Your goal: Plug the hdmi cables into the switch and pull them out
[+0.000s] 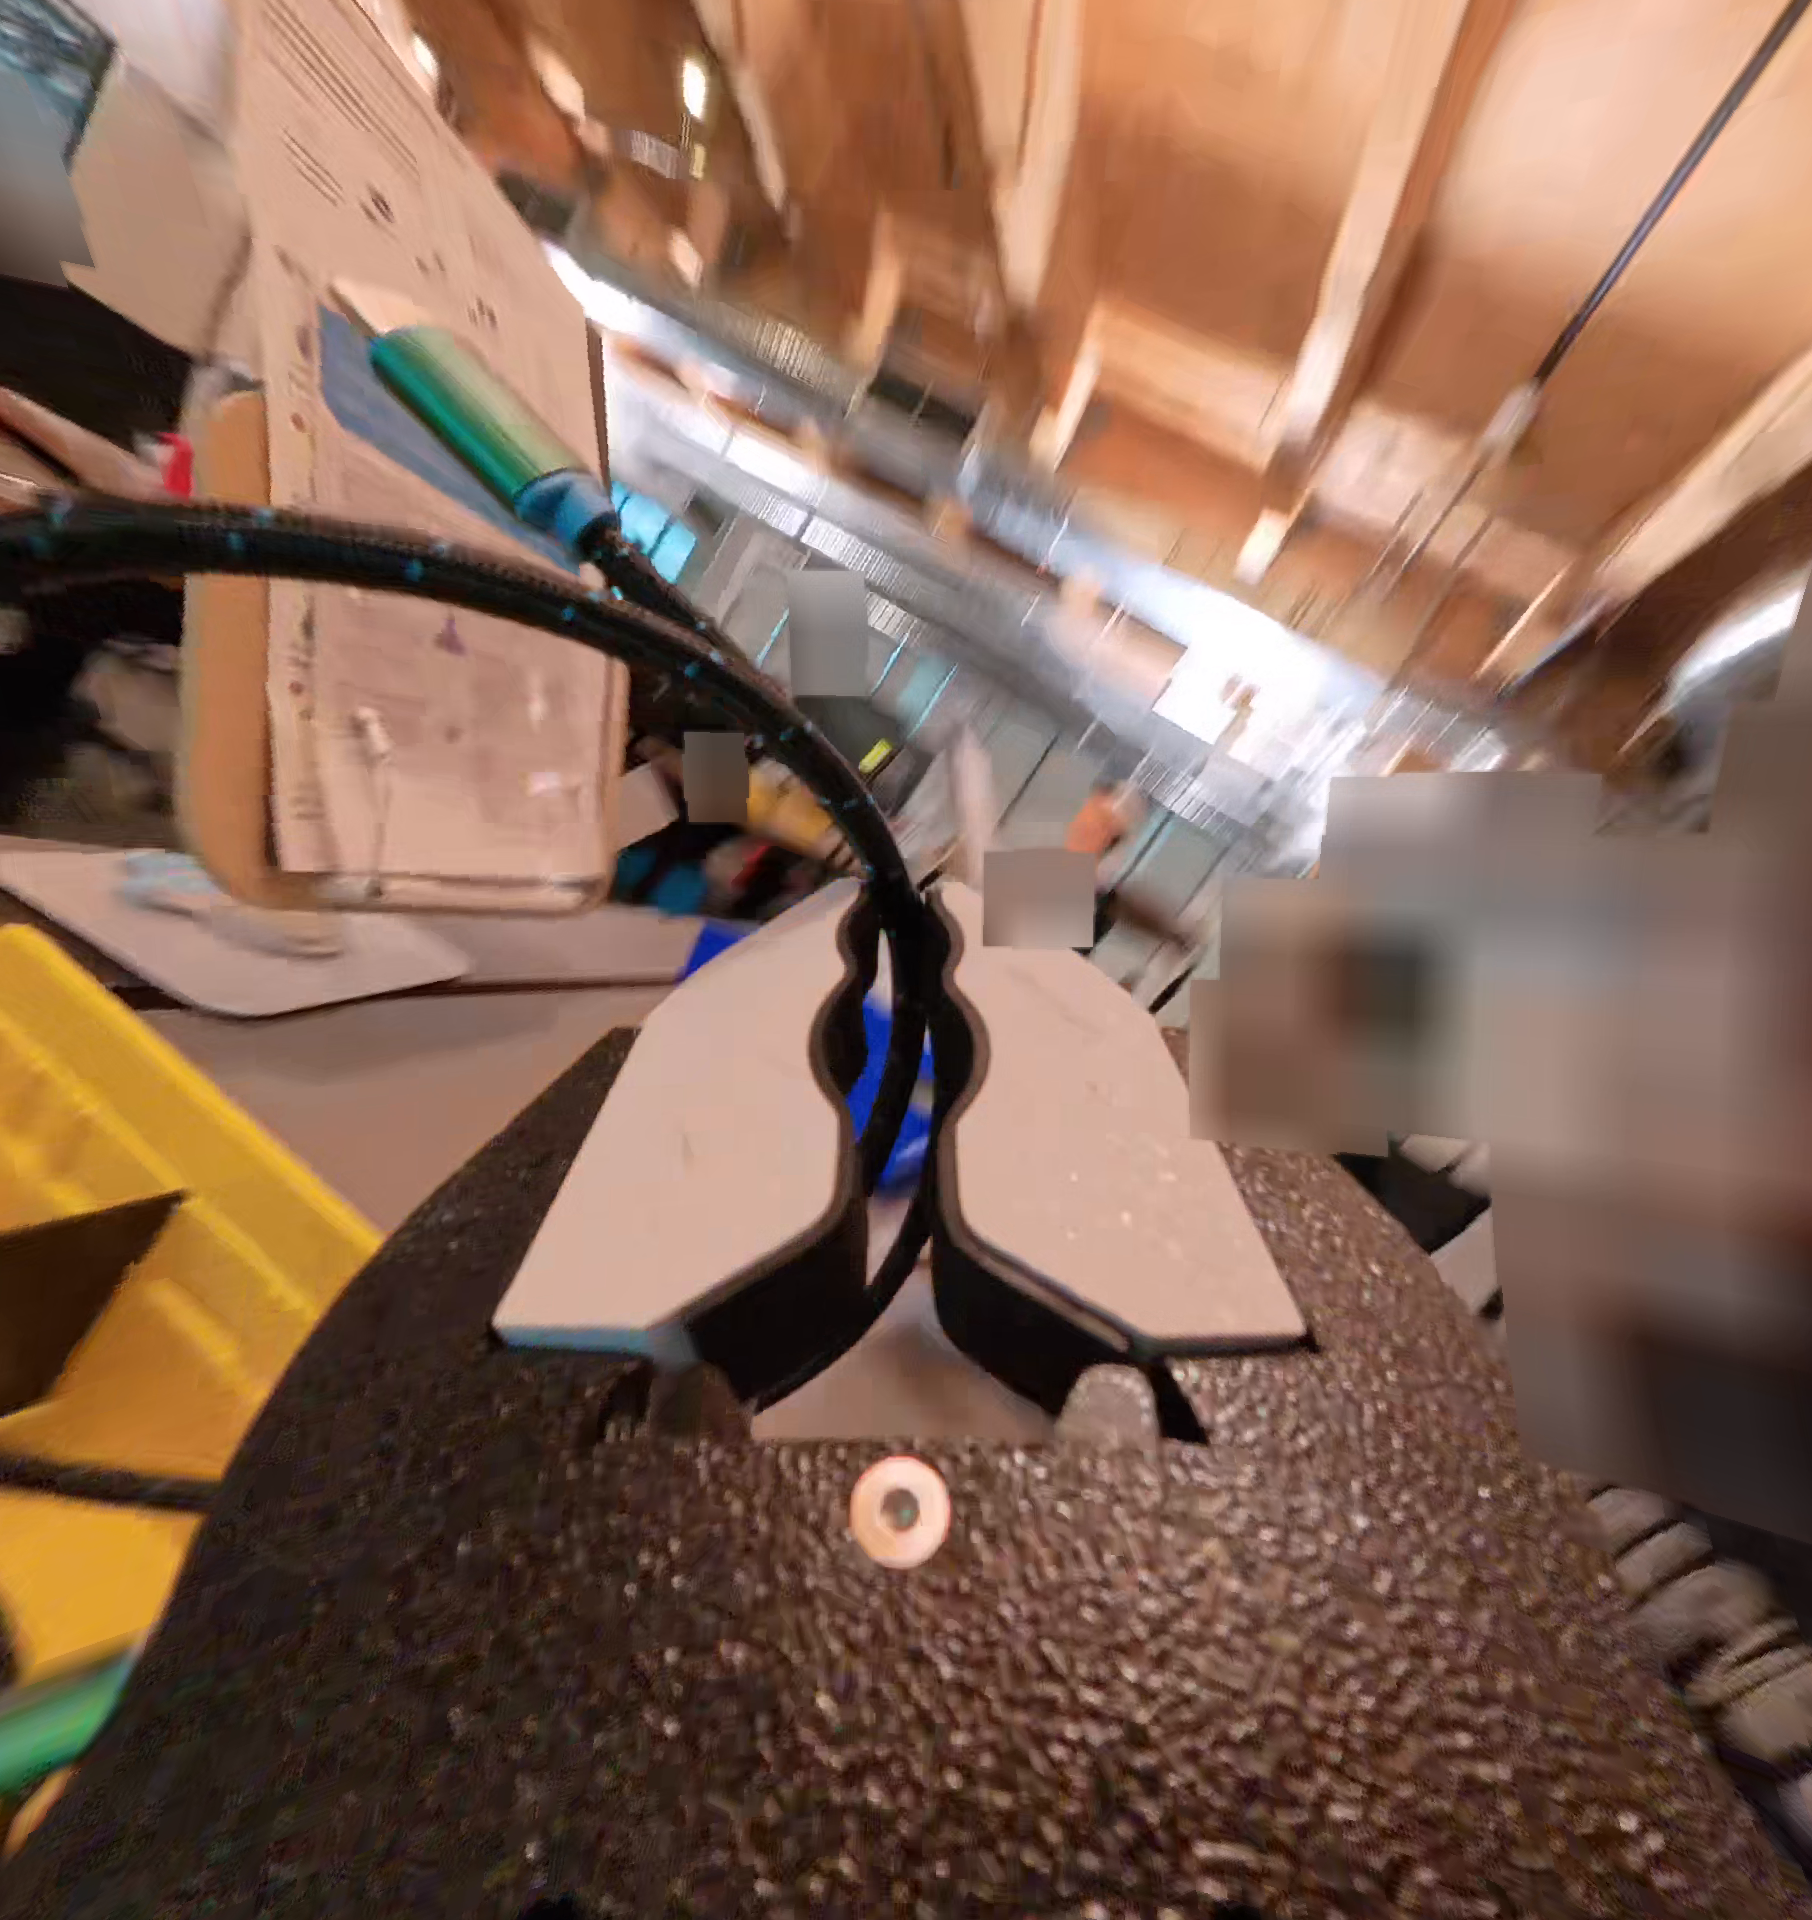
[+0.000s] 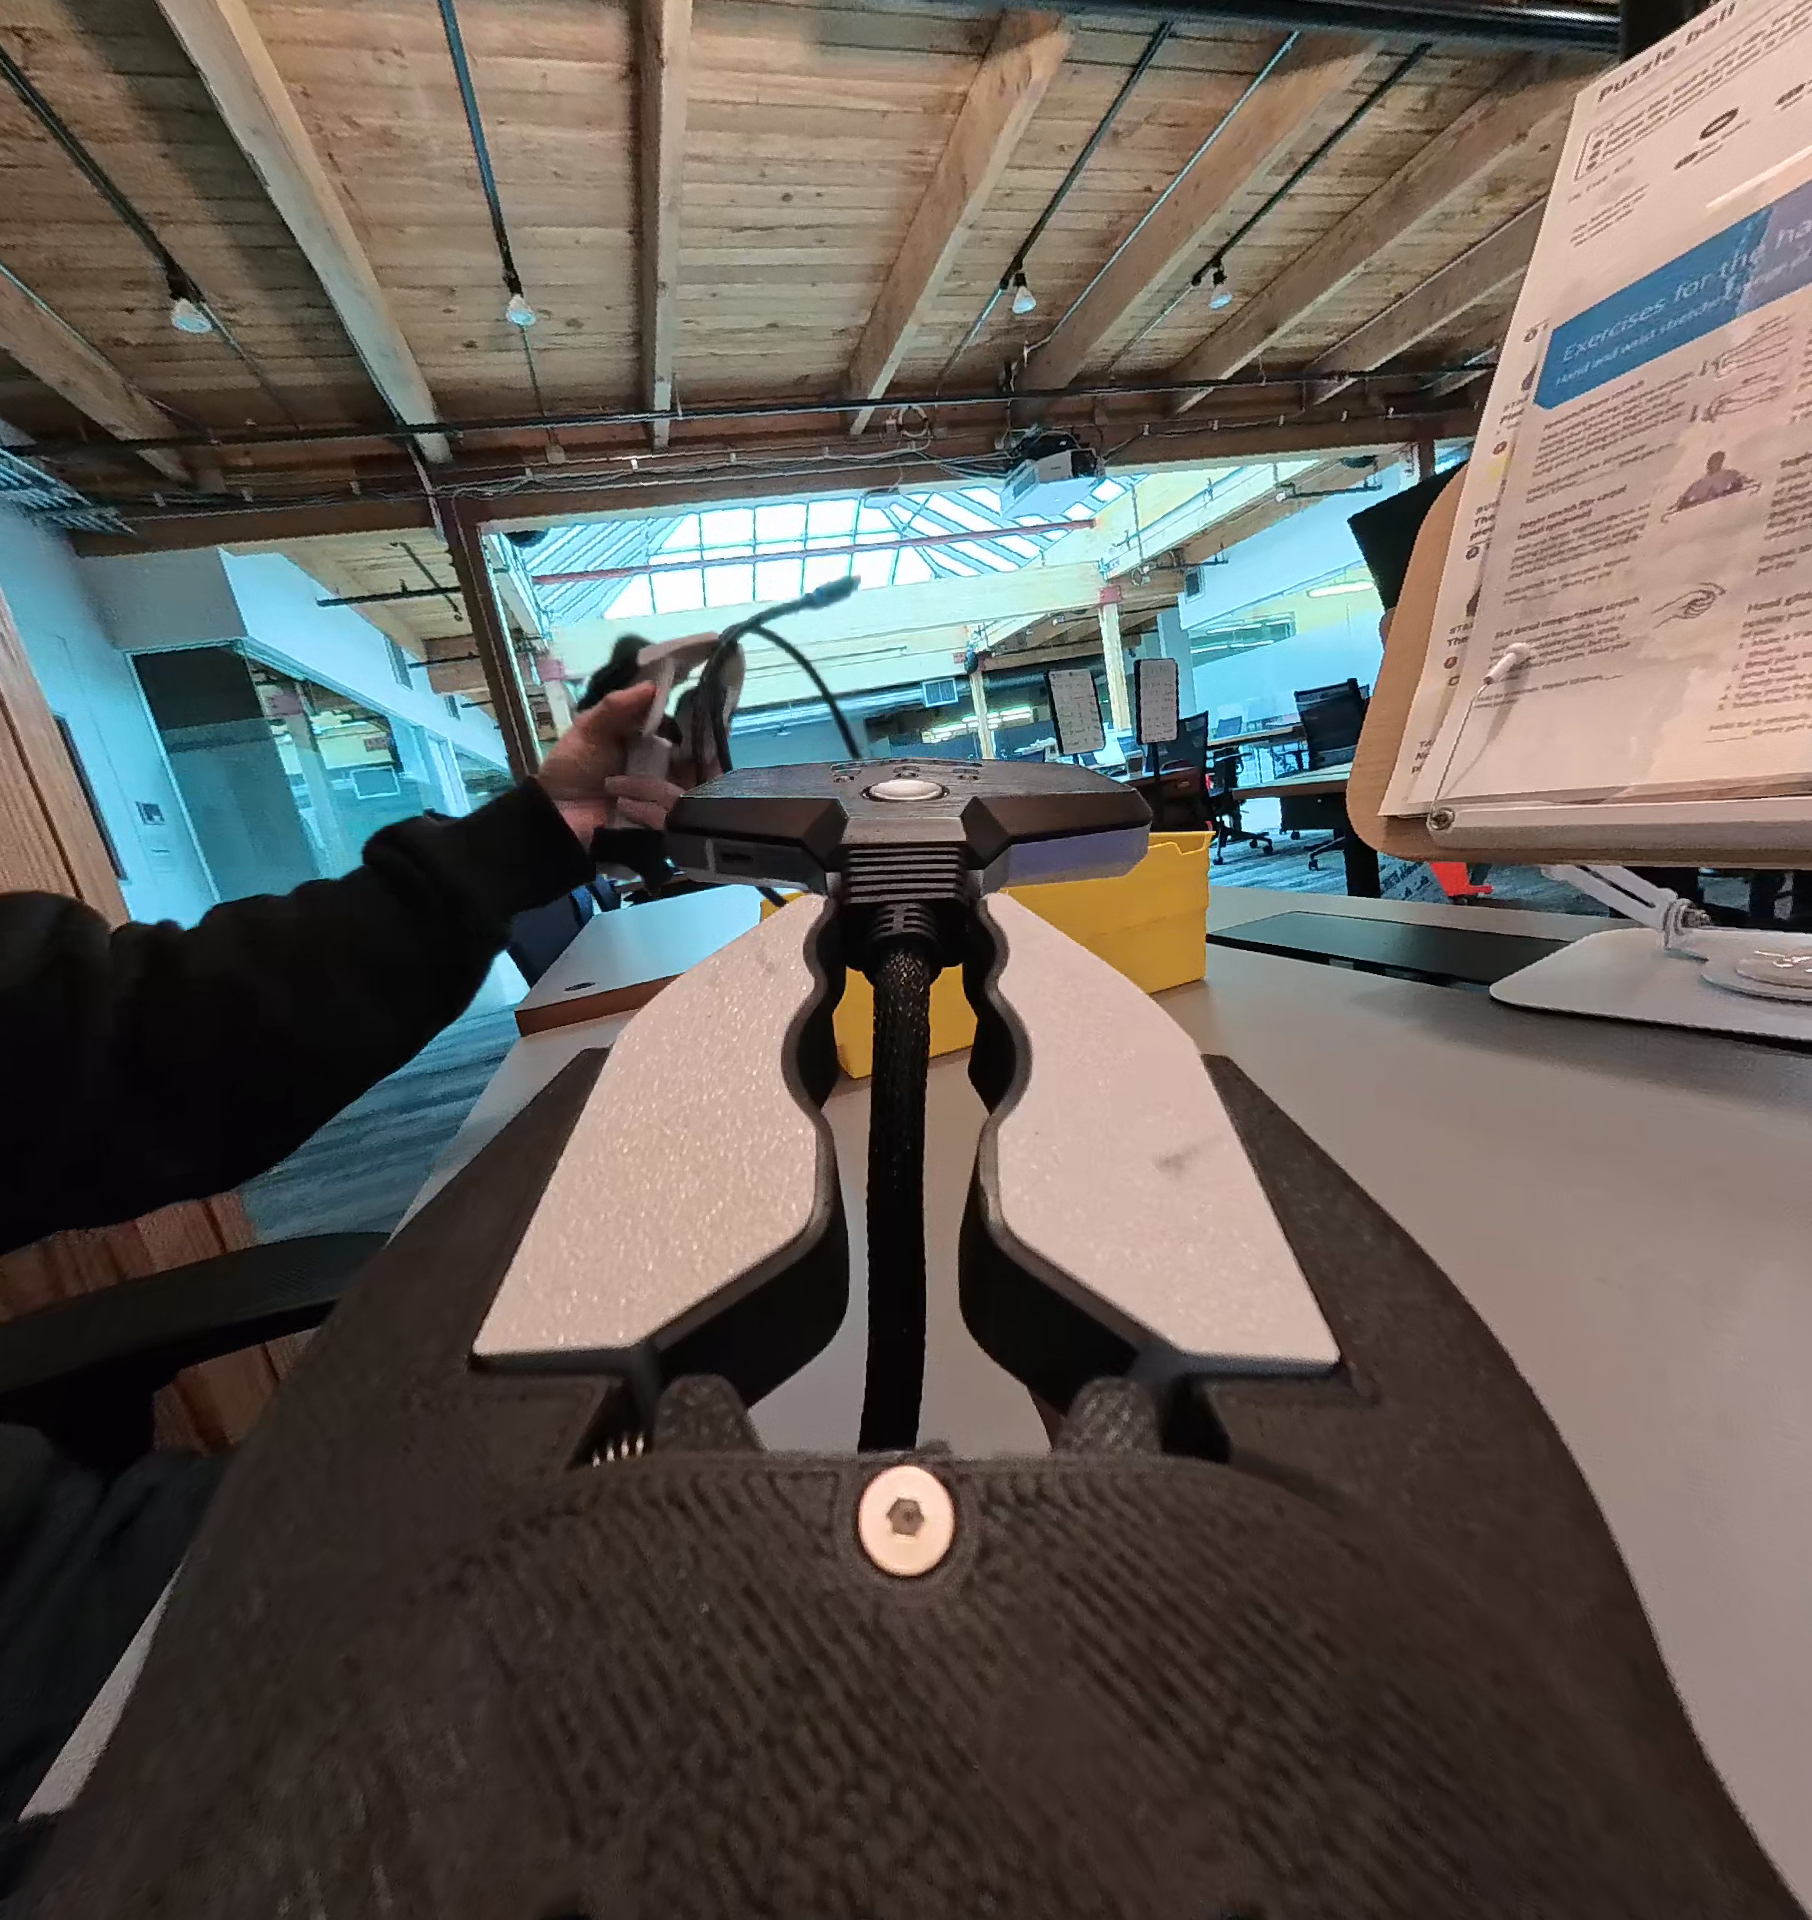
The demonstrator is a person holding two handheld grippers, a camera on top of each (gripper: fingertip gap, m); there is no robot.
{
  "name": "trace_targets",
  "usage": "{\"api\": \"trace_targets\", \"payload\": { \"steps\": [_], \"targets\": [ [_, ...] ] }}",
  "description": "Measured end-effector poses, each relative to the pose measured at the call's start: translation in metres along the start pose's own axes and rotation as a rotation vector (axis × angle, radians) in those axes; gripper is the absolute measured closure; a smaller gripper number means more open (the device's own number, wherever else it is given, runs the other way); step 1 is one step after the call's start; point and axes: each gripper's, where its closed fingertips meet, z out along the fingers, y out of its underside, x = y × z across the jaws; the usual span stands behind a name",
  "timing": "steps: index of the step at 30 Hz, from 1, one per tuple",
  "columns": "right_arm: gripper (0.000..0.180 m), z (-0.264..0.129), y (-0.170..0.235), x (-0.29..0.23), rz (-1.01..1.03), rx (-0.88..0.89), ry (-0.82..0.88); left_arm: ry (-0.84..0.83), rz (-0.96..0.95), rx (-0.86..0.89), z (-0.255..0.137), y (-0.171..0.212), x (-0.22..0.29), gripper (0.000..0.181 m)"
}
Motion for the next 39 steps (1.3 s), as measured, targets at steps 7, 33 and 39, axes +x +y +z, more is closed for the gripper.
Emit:
{"api": "trace_targets", "payload": {
  "steps": [7,33,39],
  "targets": [
    [0.157,0.001,0.003,-0.001,-0.006,-0.014,-0.005,0.081,-0.224,0.161,-0.045,-0.013,-0.029,0.174],
    [0.158,0.001,0.004,-0.001,-0.010,-0.021,0.000,-0.332,0.391,-0.638,0.015,0.045,-0.028,0.174],
    [0.158,-0.005,-0.006,0.005,-0.017,0.030,0.036,-0.056,0.816,-1.011,0.040,0.125,0.045,0.174]
  ]
}}
